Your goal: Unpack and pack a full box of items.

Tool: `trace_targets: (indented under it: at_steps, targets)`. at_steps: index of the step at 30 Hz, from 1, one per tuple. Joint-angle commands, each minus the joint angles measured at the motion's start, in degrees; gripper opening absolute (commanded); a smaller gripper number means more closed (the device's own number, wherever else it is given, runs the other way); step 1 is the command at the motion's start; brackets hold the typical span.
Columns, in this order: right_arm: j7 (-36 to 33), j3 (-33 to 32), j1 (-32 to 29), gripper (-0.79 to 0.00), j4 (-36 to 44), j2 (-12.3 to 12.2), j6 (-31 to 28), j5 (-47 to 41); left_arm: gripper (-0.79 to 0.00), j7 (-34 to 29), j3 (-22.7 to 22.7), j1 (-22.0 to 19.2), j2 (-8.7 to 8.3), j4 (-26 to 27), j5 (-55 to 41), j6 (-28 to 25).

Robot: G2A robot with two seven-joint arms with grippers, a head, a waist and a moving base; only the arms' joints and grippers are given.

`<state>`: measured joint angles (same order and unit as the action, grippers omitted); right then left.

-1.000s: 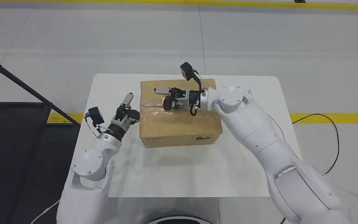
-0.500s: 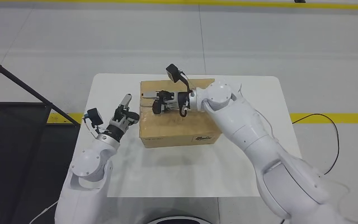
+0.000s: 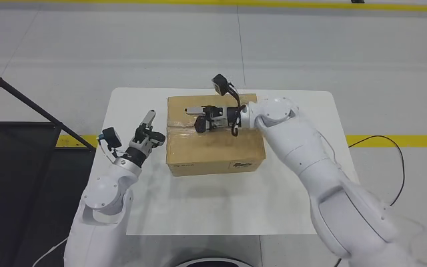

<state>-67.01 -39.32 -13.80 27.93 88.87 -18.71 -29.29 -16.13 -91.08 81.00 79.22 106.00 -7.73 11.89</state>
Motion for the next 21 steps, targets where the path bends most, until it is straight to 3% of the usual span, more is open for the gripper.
trace_targets:
  at_steps: [1,21]
  targets:
    - [-0.1,-1.0,-0.3,0.0,0.1,-0.8,-0.4,0.6,0.0,0.1,0.1,-0.3,-0.08,-0.2,0.1,0.2]
    - [-3.4,-15.5,-9.3,0.0,12.6,-10.7,1.2,4.6,0.0,0.4,0.3,-1.0,-0.38,-0.5,-0.1,1.2]
